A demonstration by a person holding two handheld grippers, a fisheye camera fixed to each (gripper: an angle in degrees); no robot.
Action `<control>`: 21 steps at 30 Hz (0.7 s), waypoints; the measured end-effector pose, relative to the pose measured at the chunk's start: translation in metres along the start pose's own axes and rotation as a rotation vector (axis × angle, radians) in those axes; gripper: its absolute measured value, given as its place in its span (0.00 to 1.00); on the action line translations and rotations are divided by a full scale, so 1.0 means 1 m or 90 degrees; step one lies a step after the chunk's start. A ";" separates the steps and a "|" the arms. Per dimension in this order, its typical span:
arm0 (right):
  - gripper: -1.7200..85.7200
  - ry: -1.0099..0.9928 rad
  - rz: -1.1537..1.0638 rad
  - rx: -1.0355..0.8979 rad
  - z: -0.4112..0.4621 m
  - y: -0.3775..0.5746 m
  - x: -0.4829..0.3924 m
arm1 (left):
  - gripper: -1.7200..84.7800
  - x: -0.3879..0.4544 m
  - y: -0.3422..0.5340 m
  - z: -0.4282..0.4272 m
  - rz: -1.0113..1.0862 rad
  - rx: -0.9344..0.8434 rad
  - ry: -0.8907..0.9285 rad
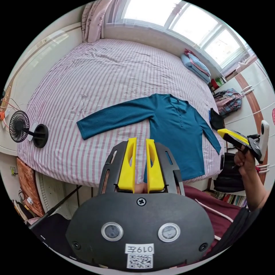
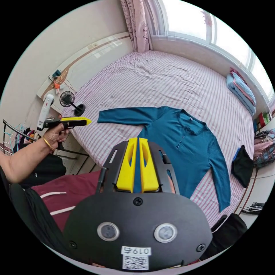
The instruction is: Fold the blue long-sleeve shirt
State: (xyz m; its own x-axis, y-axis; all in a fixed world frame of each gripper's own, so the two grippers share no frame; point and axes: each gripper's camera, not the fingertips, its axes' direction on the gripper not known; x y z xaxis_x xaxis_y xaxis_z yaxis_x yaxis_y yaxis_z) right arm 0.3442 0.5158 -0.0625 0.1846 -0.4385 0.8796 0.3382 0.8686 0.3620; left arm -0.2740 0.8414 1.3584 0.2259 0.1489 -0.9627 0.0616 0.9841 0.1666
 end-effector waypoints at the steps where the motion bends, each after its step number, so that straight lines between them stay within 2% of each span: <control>1: 0.02 -0.010 -0.018 0.005 0.012 -0.018 -0.015 | 0.04 -0.016 -0.006 0.002 -0.004 0.000 0.003; 8: 0.08 -0.115 -0.181 -0.041 0.128 -0.167 -0.126 | 0.05 -0.174 -0.052 0.029 -0.041 -0.022 -0.052; 11: 0.07 -0.136 -0.239 -0.064 0.183 -0.228 -0.180 | 0.06 -0.239 -0.062 0.036 -0.111 0.003 -0.012; 14: 0.09 -0.108 -0.316 -0.045 0.229 -0.263 -0.247 | 0.09 -0.294 -0.088 0.041 -0.122 0.010 0.000; 21: 0.12 0.040 -0.530 0.018 0.317 -0.263 -0.389 | 0.12 -0.384 -0.179 0.053 0.041 -0.016 0.074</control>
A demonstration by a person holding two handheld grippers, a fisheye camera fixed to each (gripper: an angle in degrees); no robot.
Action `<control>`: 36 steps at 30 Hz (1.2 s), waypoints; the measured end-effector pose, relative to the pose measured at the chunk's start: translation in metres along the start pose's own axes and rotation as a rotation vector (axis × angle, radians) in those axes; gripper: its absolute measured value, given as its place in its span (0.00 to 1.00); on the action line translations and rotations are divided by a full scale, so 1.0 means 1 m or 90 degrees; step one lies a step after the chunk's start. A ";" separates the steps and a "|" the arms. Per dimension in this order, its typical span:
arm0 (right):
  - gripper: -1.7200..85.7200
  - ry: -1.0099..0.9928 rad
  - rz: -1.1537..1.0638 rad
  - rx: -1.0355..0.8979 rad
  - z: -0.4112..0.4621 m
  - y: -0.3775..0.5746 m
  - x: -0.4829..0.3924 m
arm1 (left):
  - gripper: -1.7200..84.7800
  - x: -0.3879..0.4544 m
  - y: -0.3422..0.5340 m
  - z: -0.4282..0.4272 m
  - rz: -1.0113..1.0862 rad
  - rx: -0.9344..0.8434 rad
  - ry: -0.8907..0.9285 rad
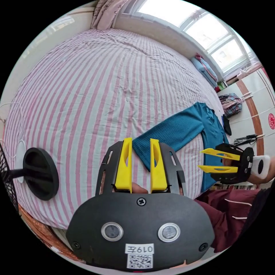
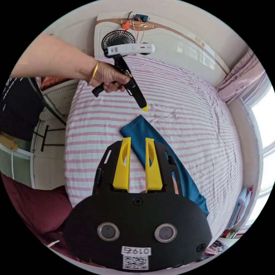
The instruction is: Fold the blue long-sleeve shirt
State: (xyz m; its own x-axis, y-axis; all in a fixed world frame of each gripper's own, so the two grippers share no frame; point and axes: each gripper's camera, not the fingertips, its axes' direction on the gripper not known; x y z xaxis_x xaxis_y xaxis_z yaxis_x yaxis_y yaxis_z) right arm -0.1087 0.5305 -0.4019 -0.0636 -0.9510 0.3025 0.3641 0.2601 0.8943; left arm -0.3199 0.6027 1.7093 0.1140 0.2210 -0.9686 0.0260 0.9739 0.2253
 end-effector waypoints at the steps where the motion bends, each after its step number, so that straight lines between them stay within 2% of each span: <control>1: 0.12 0.028 -0.022 -0.003 0.014 -0.013 -0.014 | 0.12 -0.007 -0.007 0.002 0.008 -0.009 0.006; 7: 0.11 0.062 -0.117 -0.038 0.080 -0.072 -0.070 | 0.12 -0.061 -0.050 0.021 0.031 -0.085 0.054; 20: 0.10 0.134 -0.231 -0.044 0.155 -0.165 -0.132 | 0.12 -0.124 -0.098 0.029 -0.015 -0.075 0.147; 27: 0.11 0.147 -0.242 -0.033 0.158 -0.175 -0.158 | 0.10 -0.144 -0.126 0.039 -0.016 -0.096 0.185; 36: 0.09 0.220 -0.298 -0.056 0.206 -0.170 -0.189 | 0.06 -0.158 -0.152 0.060 -0.025 -0.100 0.193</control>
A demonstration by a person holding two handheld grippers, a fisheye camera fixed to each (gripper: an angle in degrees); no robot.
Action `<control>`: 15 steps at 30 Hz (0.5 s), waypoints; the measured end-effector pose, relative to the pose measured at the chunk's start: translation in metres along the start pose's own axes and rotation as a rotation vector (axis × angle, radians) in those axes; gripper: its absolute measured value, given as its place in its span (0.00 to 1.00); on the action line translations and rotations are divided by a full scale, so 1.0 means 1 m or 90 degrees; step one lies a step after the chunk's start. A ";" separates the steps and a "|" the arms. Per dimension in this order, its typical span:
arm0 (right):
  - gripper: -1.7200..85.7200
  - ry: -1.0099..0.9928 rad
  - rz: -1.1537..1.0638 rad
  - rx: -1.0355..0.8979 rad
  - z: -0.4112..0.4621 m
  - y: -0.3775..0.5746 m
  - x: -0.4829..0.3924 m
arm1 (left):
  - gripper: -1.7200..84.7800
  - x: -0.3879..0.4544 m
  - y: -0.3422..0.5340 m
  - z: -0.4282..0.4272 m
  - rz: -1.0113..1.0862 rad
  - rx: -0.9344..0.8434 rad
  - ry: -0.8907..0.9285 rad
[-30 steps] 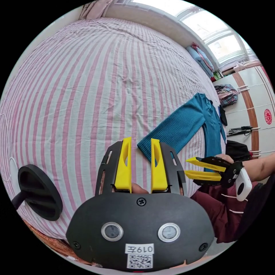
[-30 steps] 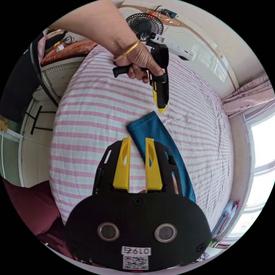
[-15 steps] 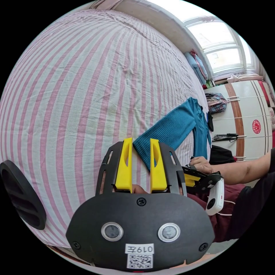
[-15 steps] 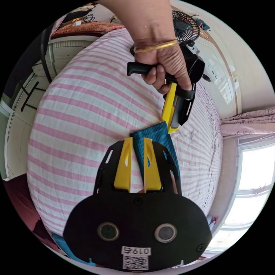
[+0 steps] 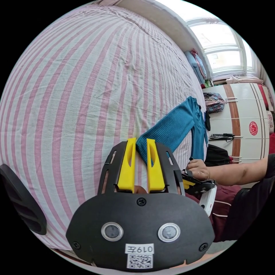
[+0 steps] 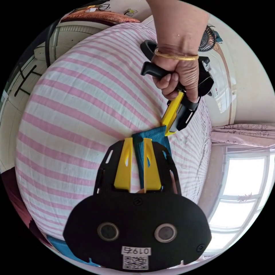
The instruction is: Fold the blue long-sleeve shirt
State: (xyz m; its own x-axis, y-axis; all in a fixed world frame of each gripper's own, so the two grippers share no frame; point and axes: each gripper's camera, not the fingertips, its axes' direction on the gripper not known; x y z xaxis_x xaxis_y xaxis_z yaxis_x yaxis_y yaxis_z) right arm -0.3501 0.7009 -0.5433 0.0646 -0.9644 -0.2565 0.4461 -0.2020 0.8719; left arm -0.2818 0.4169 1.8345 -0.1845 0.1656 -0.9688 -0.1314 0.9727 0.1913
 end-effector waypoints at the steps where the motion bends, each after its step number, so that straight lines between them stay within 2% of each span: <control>1: 0.08 -0.001 0.000 -0.004 0.004 0.000 -0.004 | 0.05 -0.001 -0.002 0.001 0.001 0.000 0.000; 10: 0.04 -0.058 0.124 -0.030 0.024 0.036 -0.019 | 0.03 0.001 -0.028 0.031 0.011 -0.026 -0.010; 15: 0.03 -0.122 0.279 0.010 0.020 0.089 -0.002 | 0.03 0.005 -0.039 0.030 -0.017 0.018 0.073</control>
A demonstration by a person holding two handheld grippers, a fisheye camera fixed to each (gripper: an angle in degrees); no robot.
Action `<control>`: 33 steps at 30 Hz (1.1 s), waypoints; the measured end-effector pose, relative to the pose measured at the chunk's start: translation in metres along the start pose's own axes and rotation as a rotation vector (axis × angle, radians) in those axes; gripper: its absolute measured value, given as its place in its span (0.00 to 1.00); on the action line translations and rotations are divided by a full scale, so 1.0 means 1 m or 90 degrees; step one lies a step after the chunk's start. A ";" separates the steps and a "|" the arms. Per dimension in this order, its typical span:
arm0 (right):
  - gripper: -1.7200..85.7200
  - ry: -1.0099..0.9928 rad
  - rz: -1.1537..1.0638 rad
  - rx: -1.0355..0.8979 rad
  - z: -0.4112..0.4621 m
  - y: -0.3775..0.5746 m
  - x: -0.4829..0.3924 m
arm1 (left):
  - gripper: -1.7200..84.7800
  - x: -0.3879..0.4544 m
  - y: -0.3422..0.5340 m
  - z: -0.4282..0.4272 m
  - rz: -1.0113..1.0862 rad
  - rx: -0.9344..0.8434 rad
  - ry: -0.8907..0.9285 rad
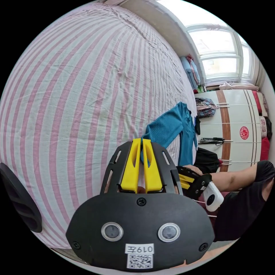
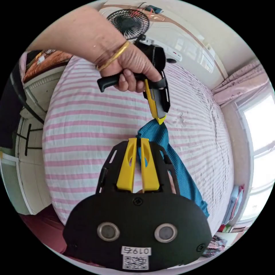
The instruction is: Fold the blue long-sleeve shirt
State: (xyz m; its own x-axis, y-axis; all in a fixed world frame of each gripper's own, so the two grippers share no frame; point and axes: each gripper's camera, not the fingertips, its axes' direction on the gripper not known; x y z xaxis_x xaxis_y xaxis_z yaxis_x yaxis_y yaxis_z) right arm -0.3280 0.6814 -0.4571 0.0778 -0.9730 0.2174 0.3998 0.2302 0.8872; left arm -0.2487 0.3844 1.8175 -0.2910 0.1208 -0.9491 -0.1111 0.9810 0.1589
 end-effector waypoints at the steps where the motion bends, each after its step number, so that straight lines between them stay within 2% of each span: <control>1: 0.03 -0.023 0.043 0.013 -0.004 0.014 0.011 | 0.03 0.002 -0.001 -0.001 0.000 0.006 0.009; 10: 0.03 -0.103 0.323 0.111 -0.053 0.165 0.081 | 0.03 0.082 -0.021 0.017 0.045 0.074 0.151; 16: 0.03 -0.099 0.477 0.167 -0.092 0.305 0.112 | 0.03 0.185 -0.054 0.074 0.141 0.065 0.186; 27: 0.03 -0.079 0.784 0.264 -0.153 0.592 0.124 | 0.03 0.408 -0.092 0.275 0.333 -0.053 0.235; 33: 0.03 -0.058 0.919 0.245 -0.158 0.735 0.088 | 0.03 0.476 -0.083 0.413 0.372 -0.157 0.224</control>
State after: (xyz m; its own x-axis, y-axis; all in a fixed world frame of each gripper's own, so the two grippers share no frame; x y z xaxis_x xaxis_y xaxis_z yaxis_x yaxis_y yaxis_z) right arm 0.1173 0.7621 0.1498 0.1248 0.0921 0.9879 -0.2294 0.9714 -0.0615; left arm 0.0149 0.4228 1.2398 -0.6519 0.5183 -0.5535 -0.0431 0.7034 0.7095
